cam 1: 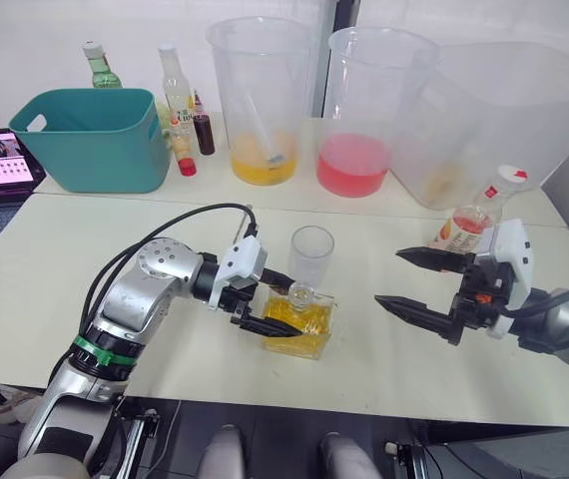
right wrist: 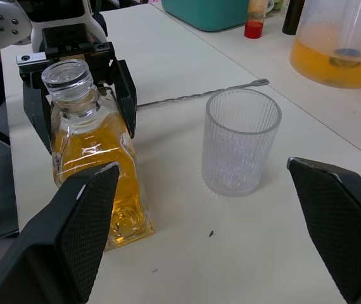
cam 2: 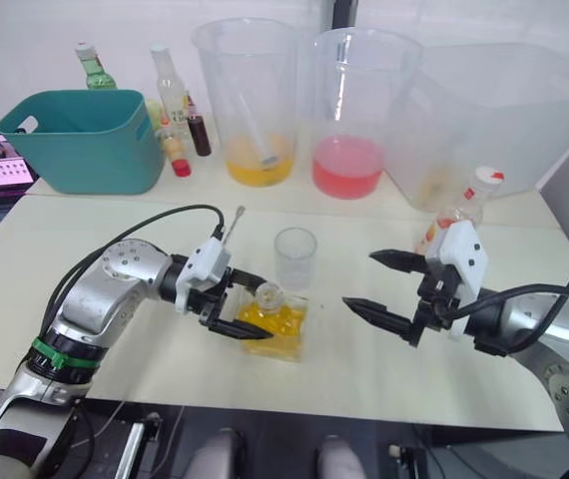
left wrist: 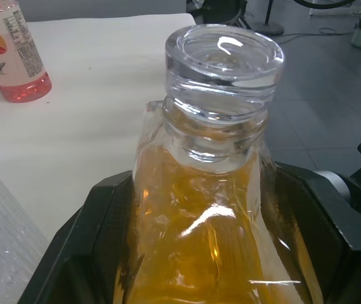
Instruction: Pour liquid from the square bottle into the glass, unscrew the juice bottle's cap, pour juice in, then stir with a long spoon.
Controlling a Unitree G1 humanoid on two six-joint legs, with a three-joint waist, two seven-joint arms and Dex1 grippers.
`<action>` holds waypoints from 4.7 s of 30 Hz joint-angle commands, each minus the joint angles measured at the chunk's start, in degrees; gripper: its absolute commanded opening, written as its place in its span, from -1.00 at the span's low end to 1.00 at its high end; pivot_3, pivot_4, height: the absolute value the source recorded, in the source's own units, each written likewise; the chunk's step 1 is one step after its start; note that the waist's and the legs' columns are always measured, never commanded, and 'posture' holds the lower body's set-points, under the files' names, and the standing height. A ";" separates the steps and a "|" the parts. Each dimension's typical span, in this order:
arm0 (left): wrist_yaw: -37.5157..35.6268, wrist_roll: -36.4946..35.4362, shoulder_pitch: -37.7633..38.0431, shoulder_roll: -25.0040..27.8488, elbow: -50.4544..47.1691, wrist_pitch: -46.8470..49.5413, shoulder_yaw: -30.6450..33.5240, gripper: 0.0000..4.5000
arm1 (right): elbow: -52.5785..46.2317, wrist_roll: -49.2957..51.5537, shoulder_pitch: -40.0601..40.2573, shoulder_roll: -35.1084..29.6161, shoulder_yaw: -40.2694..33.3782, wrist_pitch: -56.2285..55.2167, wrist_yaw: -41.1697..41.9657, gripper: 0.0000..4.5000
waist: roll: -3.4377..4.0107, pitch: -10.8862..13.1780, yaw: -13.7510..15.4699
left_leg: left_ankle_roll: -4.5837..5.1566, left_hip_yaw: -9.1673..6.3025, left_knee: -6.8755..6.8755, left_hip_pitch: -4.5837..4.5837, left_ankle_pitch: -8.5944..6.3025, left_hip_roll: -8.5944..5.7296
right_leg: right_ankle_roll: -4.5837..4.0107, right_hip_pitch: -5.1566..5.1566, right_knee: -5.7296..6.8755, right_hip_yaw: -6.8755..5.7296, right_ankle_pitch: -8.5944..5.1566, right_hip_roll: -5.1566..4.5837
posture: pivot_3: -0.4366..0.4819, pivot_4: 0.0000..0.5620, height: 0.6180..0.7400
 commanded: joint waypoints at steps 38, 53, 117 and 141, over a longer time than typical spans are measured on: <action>2.57 2.88 0.33 -1.75 0.28 -0.92 -2.14 0.25 | -2.46 3.69 -27.84 13.76 19.18 8.70 -5.01 -0.52 | 0.15 -0.03 0.15 | 0.00 -0.10 0.02 -0.03 0.00 -0.01 | 0.00 -0.02 0.03 -0.11 0.00 -0.01 | -0.05 -0.47 0.92; 1.53 2.80 1.40 -2.54 1.93 -3.55 -2.86 0.25 | 3.73 0.42 -1.63 -0.14 -14.60 5.20 -2.40 -0.52 | 0.27 -0.12 1.38 | 0.07 -0.18 -0.02 0.04 -0.03 -0.13 | 0.00 0.14 -0.12 -0.15 0.00 -0.09 | -0.05 -0.47 0.92; 6.03 -0.06 4.05 -3.01 -3.16 -1.41 0.78 0.25 | 7.59 -1.03 20.76 -5.81 -26.03 0.46 11.45 0.96 | 1.03 -0.15 0.38 | 0.10 -0.40 -0.08 0.34 -0.06 -0.35 | 0.15 1.00 -0.85 -0.13 -0.07 -0.17 | -0.05 -0.47 0.92; 21.84 -10.22 6.00 16.75 -8.37 14.03 29.30 0.25 | 19.23 -5.97 -8.45 -3.79 2.78 -5.80 17.19 0.96 | 0.63 0.74 -0.60 | 0.01 -0.61 -0.32 0.02 0.00 -0.32 | 0.11 0.54 -0.80 -0.29 -0.05 -0.15 | -0.05 -0.47 0.92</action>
